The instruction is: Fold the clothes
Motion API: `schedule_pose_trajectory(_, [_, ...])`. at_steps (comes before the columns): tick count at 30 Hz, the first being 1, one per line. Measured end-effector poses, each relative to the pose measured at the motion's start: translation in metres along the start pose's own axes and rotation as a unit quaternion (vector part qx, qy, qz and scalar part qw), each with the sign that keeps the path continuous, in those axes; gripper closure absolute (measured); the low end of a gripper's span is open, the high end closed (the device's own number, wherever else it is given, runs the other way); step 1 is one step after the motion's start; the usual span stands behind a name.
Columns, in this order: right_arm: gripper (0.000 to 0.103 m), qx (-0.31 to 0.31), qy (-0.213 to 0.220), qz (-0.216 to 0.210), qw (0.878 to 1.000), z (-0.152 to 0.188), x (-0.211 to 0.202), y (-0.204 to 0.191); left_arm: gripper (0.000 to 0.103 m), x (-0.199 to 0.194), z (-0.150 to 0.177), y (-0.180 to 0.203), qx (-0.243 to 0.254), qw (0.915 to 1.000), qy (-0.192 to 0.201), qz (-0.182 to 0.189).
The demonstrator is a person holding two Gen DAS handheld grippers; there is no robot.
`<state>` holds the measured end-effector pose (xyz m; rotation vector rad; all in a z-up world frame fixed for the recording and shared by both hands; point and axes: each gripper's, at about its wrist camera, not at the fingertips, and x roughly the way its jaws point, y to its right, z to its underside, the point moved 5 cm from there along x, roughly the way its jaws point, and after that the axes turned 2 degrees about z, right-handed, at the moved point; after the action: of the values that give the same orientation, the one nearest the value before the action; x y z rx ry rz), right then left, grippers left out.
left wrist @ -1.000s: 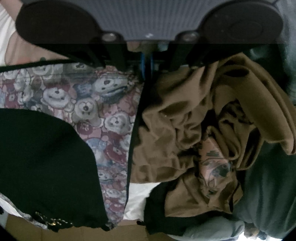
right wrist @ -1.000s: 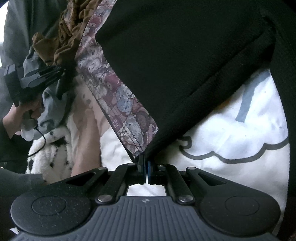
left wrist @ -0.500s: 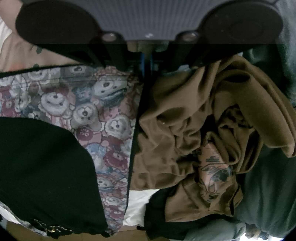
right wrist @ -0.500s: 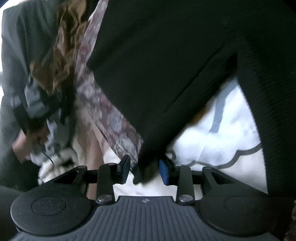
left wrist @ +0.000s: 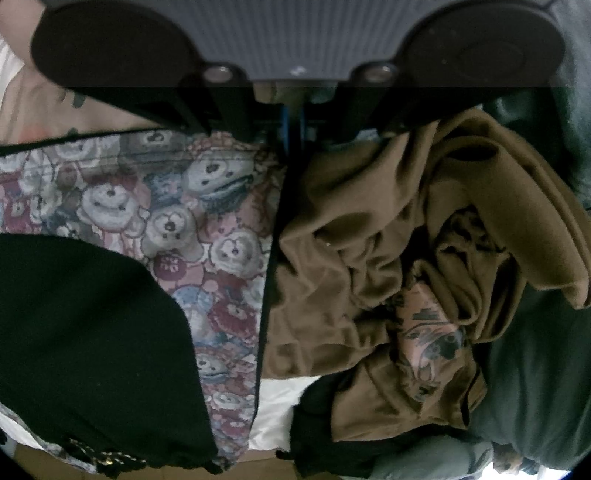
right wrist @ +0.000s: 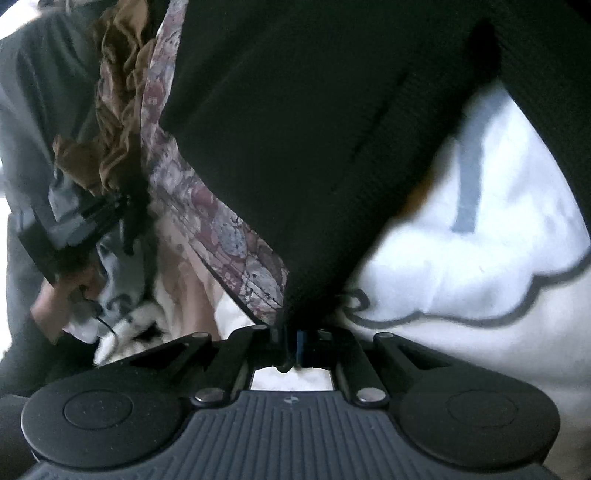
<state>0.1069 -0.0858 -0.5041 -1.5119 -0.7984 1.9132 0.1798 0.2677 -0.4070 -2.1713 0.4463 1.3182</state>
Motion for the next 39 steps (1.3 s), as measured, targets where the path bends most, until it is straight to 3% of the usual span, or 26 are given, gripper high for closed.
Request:
schedule_pose_trajectory(7, [0.103, -0.025, -0.020, -0.004, 0.999, 0.006, -0.001, -0.012, 0.097, -0.005, -0.001, -0.004, -0.004, 1.0000, 0.001, -0.001])
schedule_pose_trajectory(17, [0.101, -0.071, -0.032, 0.045, 0.996, 0.012, 0.004, -0.015, 0.096, 0.014, 0.003, -0.001, 0.000, 0.9998, -0.018, -0.003])
schedule_pose_trajectory(20, [0.096, -0.090, -0.032, 0.054, 0.994, 0.013, -0.008, -0.018, 0.095, 0.009, 0.004, -0.003, -0.014, 0.9996, -0.022, 0.007])
schedule_pose_trajectory(22, [0.078, -0.101, -0.028, 0.056, 0.993, 0.011, -0.018, -0.021, 0.094, 0.003, 0.005, -0.003, -0.021, 0.9995, -0.022, 0.010])
schedule_pose_trajectory(24, [0.071, -0.109, -0.020, 0.052, 0.992, 0.009, -0.030, -0.023, 0.092, -0.005, 0.004, -0.002, -0.023, 0.9995, -0.018, 0.012])
schedule_pose_trajectory(31, [0.071, -0.151, 0.016, 0.056, 0.987, -0.001, -0.075, -0.034, 0.091, -0.036, -0.015, 0.015, -0.026, 0.9991, 0.021, 0.027])
schedule_pose_trajectory(39, [0.071, -0.183, 0.109, 0.107, 0.971, -0.015, -0.125, -0.034, 0.087, -0.035, -0.049, 0.059, -0.024, 0.9951, 0.050, 0.081])
